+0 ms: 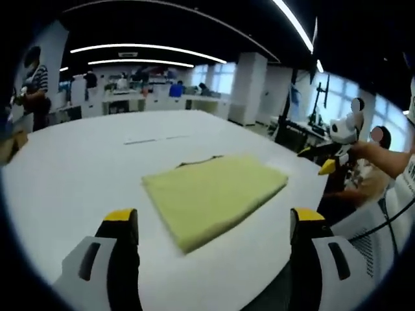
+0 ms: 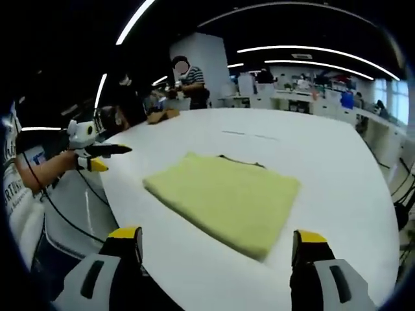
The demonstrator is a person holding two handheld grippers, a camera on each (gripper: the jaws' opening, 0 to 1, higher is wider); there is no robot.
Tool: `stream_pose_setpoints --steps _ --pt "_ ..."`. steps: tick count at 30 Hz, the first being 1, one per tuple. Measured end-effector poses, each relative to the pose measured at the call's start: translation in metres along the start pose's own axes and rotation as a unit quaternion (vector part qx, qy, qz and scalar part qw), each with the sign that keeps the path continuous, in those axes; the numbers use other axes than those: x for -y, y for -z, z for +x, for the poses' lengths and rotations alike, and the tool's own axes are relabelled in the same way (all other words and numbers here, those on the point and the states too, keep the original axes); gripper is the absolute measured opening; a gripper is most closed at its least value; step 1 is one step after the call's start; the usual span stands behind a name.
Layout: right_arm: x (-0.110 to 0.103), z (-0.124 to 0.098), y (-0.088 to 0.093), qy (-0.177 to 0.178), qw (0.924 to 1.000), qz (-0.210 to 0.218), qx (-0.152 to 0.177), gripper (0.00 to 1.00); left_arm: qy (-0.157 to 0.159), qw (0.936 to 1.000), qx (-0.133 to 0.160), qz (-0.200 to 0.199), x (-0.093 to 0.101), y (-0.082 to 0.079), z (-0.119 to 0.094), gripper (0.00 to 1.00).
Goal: Fold the garment on the visible template until the final outline fits inside the template.
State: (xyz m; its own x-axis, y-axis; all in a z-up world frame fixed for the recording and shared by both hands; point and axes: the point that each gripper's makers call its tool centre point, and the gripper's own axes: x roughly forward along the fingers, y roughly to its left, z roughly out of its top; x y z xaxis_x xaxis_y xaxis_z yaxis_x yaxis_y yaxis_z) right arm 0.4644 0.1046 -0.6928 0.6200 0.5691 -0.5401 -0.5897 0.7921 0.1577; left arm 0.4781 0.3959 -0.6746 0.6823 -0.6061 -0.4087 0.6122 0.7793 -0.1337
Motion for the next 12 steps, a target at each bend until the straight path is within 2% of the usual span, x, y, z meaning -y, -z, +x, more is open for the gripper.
stream_pose_setpoints --steps 12 --pt "-0.0056 0.0017 0.0053 -0.004 0.9997 -0.018 -0.017 0.94 -0.006 0.9998 -0.019 0.005 -0.0020 0.0092 0.0002 0.96"
